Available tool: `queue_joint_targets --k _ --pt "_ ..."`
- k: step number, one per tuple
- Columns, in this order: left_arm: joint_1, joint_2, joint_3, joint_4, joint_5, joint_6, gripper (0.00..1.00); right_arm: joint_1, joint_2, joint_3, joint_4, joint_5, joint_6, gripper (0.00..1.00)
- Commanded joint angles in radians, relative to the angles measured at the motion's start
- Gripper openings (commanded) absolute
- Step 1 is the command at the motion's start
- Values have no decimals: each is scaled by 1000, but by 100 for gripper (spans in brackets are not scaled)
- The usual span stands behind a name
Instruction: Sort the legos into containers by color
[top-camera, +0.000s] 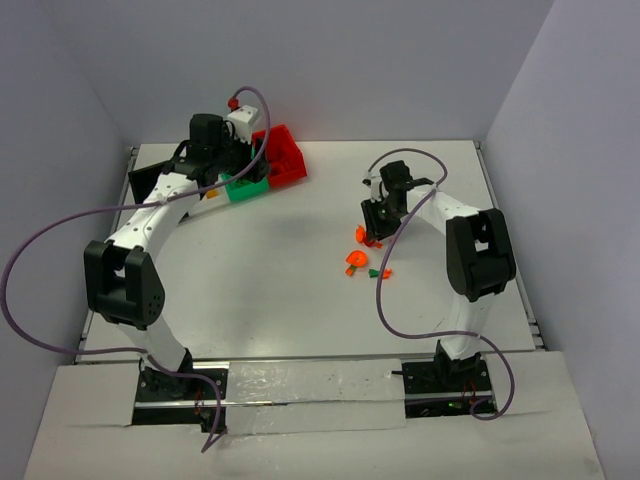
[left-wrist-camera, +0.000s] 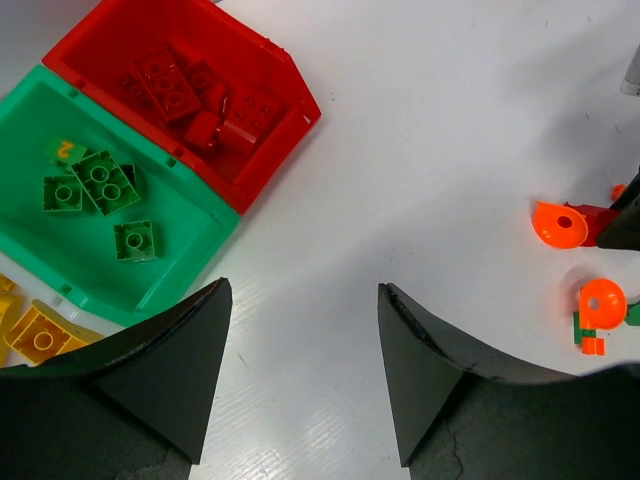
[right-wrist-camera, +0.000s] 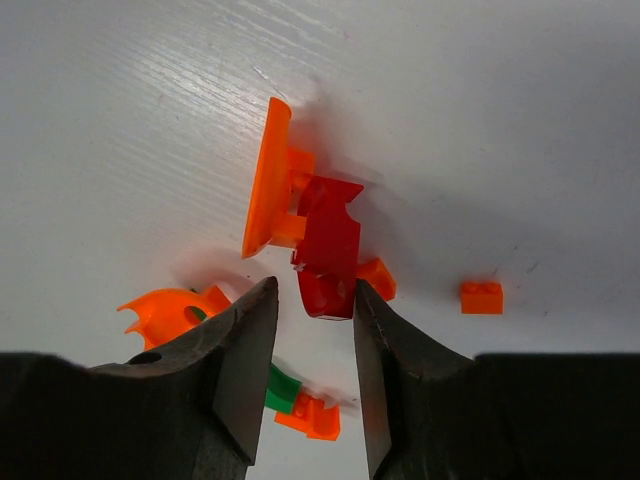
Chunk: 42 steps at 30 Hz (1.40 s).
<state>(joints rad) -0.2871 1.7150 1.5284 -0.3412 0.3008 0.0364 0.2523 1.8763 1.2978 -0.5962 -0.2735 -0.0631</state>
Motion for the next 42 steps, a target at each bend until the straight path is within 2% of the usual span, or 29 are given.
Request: queue_joint_targets --k 1,7,15,22,26,29,37,42 --pt "2 -69 -1 20 27 -13 69 -3 9 47 -7 -29 8 38" --pt "2 -66 -17 1 70 -27 68 -12 -3 38 -4 -53 4 21" --pt "2 -77 -82 -31 248 -121 66 -15 -59 20 7 -87 -29 0" --pt "-4 -103 -159 -25 438 -137 68 0 -166 -5 64 -103 -25 0" --pt "-21 -127 -202 -27 578 6 68 24 -185 22 39 -134 -42 0" --pt "-59 -161 -244 -16 583 104 67 43 -184 49 -2 -201 -42 0" --pt "-220 -216 -290 -55 492 349 64 98 -173 66 -72 -355 -26 0" --pt "-258 -198 -274 -68 489 421 62 129 -163 72 -112 -435 -30 0"
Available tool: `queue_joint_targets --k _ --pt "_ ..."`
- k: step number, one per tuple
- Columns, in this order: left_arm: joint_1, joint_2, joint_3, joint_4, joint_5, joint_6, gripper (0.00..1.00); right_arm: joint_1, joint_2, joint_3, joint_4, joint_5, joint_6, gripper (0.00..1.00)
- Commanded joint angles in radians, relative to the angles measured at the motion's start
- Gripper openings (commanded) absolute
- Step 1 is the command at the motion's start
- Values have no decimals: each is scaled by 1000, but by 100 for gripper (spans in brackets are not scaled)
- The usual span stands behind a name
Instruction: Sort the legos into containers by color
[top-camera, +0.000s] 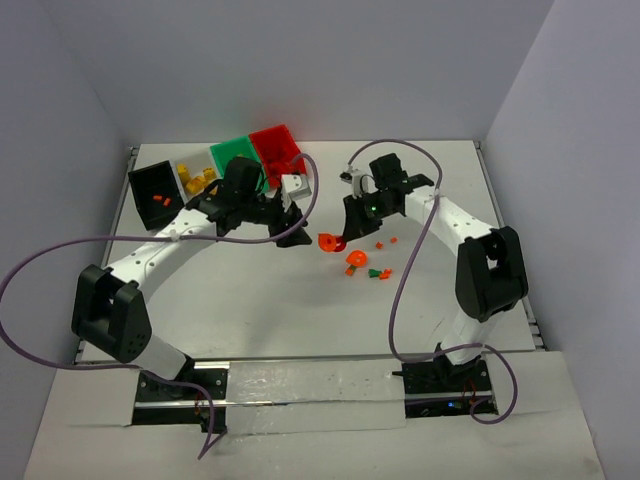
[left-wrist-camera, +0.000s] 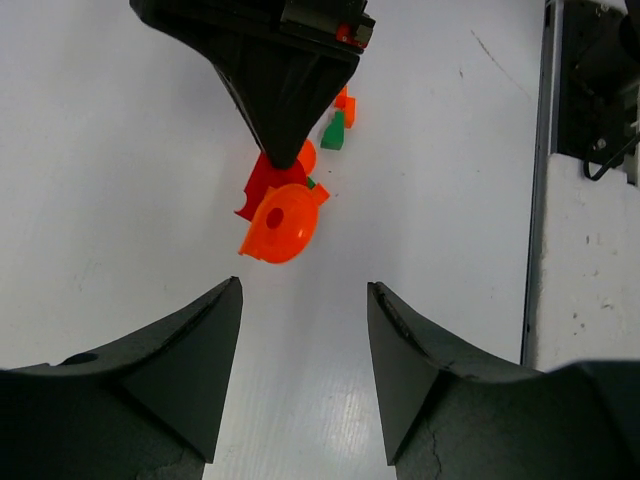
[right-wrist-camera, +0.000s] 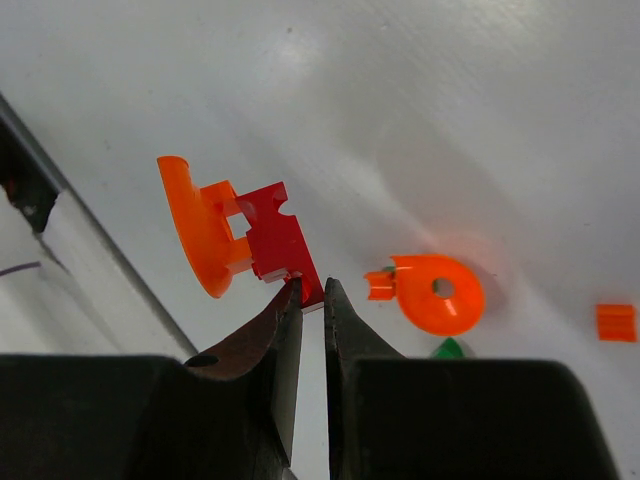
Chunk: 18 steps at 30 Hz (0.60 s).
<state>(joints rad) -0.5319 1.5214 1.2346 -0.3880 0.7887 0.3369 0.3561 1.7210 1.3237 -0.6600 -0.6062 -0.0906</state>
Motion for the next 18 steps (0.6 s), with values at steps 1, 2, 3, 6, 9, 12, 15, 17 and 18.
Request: queue_joint_targets --k 1,2,3,6,9,12,15,17,18 --pt "-20 0 23 -30 -2 130 62 32 -7 47 -52 -106 -5 0" --pt "-31 4 29 -40 -9 154 61 38 -6 48 -62 -114 -8 0" --pt "-44 10 31 -52 -18 172 61 44 -5 49 -69 -117 -10 0" --pt "-66 21 32 -62 -25 208 60 56 -10 46 -73 -120 -12 0" --pt "-77 31 28 -62 -38 224 60 66 -18 46 -77 -120 -13 0" --pt "-83 40 23 -58 -47 238 58 76 -28 47 -82 -116 -17 0" --pt "-85 48 20 -60 -49 251 56 87 -37 51 -87 -116 -23 0" --pt "-85 56 20 -64 -48 259 55 88 -39 54 -93 -116 -24 0" --pt "-86 59 21 -65 -48 262 55 91 -42 55 -93 -116 -25 0"
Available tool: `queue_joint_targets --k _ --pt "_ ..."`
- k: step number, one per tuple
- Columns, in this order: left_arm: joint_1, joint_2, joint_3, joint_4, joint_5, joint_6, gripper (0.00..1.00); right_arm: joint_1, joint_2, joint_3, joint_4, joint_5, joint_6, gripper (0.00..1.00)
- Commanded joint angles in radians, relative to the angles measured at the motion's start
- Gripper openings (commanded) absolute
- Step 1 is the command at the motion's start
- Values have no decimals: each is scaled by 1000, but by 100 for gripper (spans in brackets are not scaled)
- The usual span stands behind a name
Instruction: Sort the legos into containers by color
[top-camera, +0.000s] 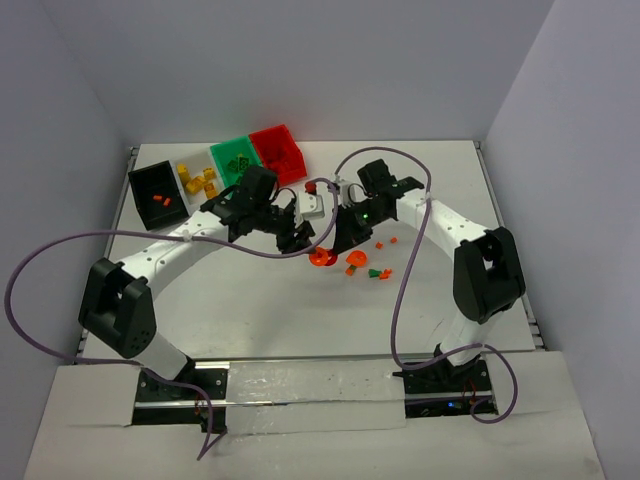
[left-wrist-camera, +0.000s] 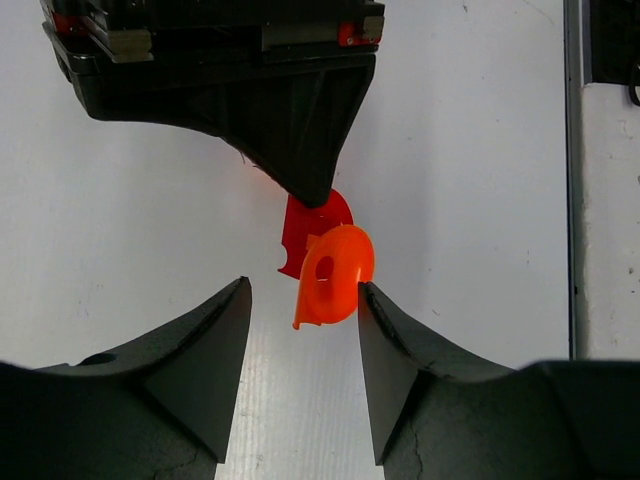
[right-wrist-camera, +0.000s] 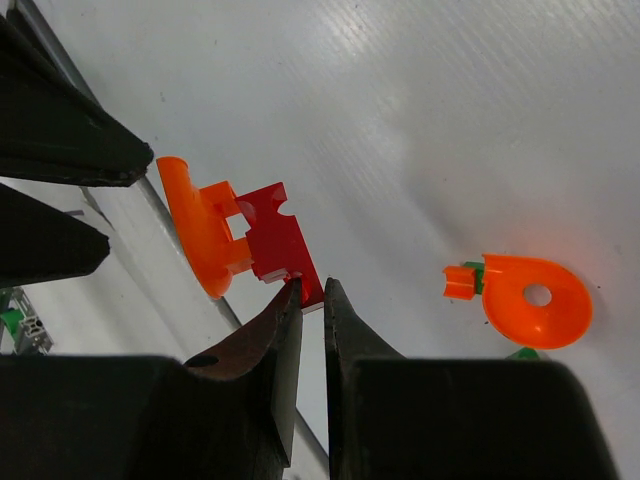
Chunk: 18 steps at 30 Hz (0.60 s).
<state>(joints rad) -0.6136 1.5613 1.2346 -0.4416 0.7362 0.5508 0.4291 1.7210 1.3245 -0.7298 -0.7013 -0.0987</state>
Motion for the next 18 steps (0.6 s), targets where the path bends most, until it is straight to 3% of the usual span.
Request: queue_joint_targets --k 1,9,18 --pt "-6 22 22 -14 5 50 55 21 -44 55 -24 -20 -18 0" --pt "-11 55 43 -62 22 74 49 44 -60 62 -26 6 -22 0" --pt "-12 89 77 -122 66 102 24 63 -74 67 -19 58 -27 0"
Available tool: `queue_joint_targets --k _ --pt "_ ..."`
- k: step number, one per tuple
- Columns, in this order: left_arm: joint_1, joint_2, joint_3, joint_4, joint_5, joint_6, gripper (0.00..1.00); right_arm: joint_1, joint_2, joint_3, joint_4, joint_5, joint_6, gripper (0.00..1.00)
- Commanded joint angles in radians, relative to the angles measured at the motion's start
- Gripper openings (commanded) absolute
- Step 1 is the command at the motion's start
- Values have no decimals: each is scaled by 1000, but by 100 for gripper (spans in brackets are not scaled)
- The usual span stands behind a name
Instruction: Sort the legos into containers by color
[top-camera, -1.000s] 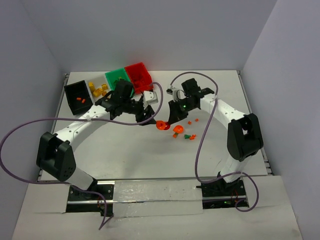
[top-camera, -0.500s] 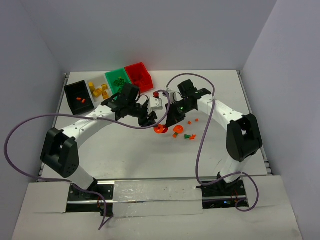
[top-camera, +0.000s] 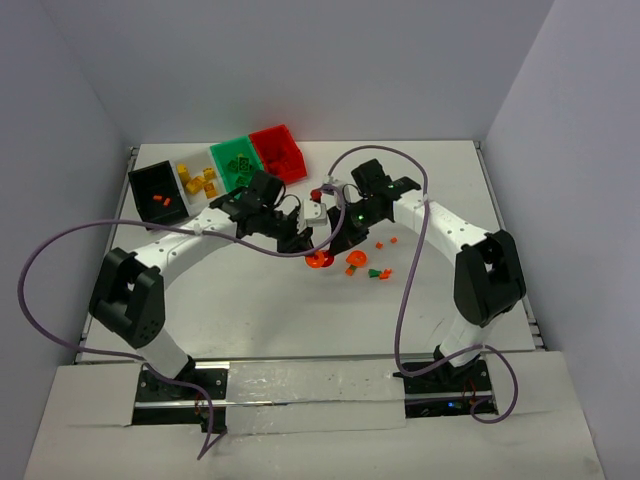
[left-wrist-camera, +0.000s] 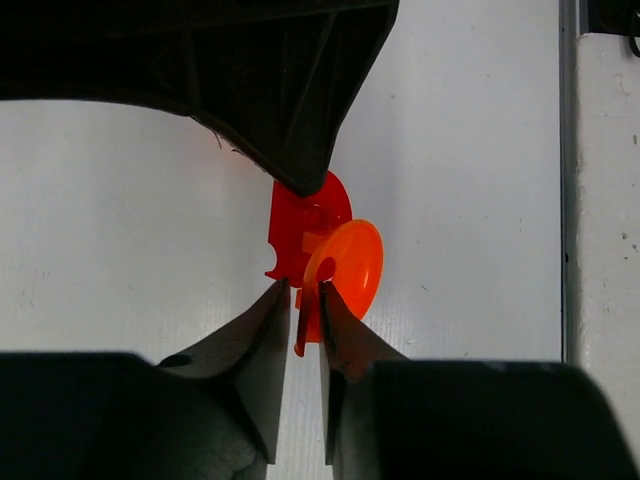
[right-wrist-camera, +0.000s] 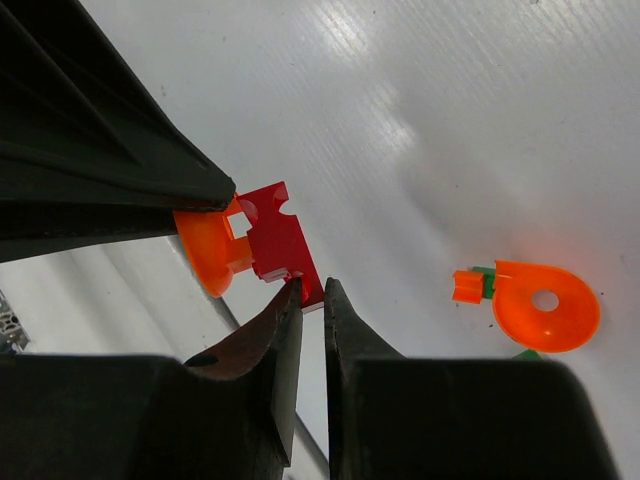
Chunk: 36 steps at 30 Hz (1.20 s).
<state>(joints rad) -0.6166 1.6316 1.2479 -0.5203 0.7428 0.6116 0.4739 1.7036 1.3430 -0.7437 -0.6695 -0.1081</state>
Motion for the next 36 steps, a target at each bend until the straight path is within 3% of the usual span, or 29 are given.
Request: queue_joint_targets --k 1,9,21,36 --pt "-9 25 71 -59 66 46 22 22 -58 48 -3 35 -19 0" --pt "-9 40 87 -94 111 39 0 41 -61 33 19 124 -18 0" --pt "-5 3 60 -19 92 -73 0 41 -64 6 69 299 21 0" --pt "47 -45 -76 242 192 -489 0 41 -105 -14 102 347 35 0"
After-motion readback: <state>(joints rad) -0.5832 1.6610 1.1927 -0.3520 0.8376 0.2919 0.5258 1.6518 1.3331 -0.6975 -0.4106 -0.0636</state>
